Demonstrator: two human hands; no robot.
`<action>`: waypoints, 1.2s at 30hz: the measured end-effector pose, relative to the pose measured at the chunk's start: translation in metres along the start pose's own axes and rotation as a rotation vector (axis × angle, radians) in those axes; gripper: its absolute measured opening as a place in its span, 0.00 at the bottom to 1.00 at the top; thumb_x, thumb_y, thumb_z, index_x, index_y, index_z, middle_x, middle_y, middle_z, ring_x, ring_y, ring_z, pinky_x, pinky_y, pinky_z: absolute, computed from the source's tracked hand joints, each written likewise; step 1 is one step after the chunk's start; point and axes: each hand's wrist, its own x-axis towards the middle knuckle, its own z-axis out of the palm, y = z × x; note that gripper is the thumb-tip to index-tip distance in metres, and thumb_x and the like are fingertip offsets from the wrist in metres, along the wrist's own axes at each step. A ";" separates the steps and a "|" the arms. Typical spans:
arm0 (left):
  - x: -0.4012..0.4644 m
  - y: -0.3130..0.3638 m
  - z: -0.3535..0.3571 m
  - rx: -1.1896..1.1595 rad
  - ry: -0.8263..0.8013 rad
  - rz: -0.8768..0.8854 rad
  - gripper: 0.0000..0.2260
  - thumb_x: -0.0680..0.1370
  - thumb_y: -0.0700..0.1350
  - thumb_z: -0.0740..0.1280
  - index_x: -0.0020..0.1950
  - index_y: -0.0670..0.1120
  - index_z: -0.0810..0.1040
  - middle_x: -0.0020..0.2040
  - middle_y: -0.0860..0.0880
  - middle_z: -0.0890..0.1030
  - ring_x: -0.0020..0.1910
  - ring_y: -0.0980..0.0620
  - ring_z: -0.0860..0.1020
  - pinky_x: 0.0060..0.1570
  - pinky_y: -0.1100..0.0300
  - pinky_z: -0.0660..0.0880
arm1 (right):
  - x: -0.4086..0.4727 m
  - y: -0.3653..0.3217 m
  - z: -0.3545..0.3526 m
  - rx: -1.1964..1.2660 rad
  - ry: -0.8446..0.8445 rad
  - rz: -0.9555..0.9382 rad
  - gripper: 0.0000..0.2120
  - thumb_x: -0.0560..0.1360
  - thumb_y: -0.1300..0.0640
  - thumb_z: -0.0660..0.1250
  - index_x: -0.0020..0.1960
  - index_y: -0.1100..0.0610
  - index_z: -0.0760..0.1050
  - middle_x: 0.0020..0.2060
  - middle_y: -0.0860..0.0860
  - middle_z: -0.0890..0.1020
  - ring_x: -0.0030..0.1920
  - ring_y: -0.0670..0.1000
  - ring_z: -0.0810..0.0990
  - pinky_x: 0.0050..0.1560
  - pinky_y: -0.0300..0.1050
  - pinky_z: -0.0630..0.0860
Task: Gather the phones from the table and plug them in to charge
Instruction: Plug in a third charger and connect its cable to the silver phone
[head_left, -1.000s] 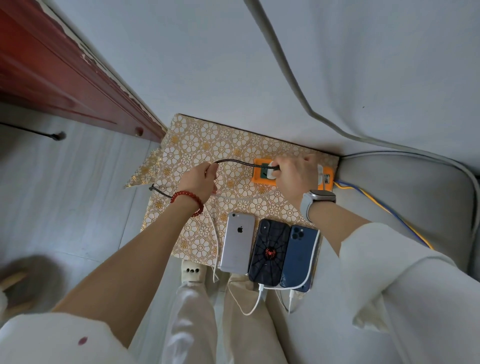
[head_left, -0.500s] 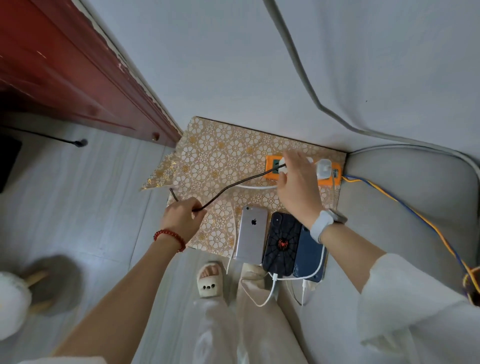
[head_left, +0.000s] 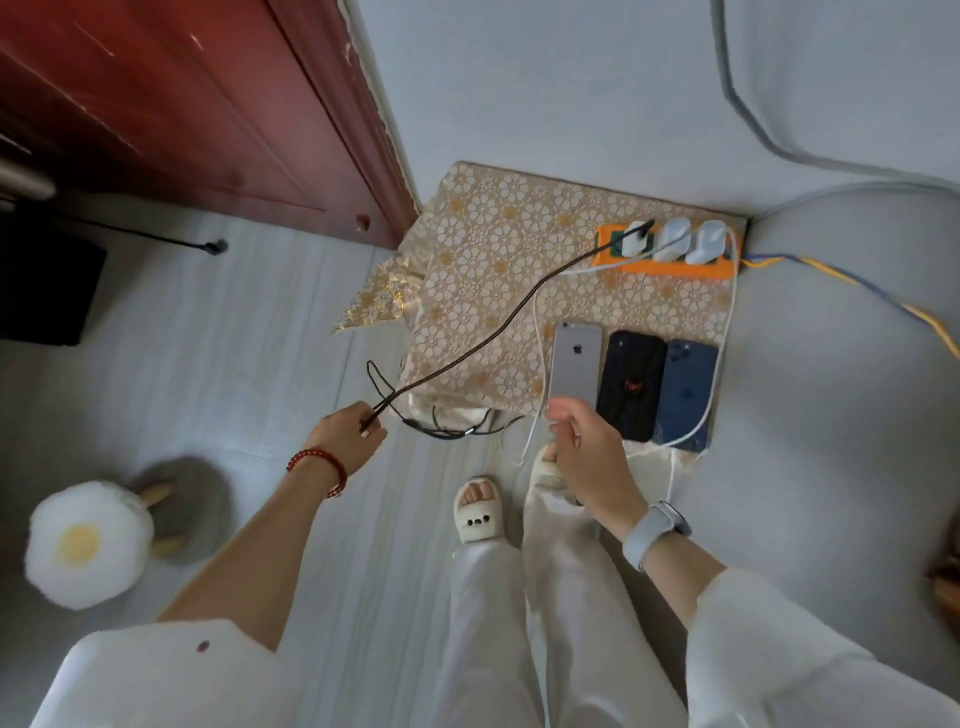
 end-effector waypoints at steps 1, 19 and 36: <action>-0.011 -0.005 -0.001 -0.096 -0.009 -0.026 0.04 0.74 0.45 0.64 0.42 0.45 0.74 0.42 0.43 0.79 0.42 0.45 0.75 0.42 0.57 0.70 | -0.008 0.000 0.008 0.005 -0.031 0.018 0.14 0.76 0.66 0.55 0.58 0.60 0.73 0.54 0.57 0.80 0.56 0.56 0.78 0.59 0.51 0.74; -0.071 0.034 -0.081 -1.800 -0.217 0.167 0.10 0.79 0.45 0.56 0.45 0.46 0.75 0.34 0.54 0.81 0.40 0.55 0.82 0.42 0.60 0.81 | -0.071 -0.018 0.036 -0.219 -0.469 0.011 0.11 0.79 0.62 0.52 0.46 0.63 0.72 0.42 0.55 0.78 0.46 0.55 0.78 0.51 0.41 0.69; -0.125 0.057 0.007 -1.213 -0.325 0.153 0.11 0.80 0.40 0.54 0.41 0.42 0.73 0.38 0.47 0.84 0.39 0.52 0.83 0.39 0.63 0.80 | -0.004 -0.095 -0.005 0.484 -0.307 0.105 0.12 0.77 0.53 0.58 0.58 0.54 0.74 0.55 0.56 0.81 0.57 0.53 0.79 0.61 0.51 0.74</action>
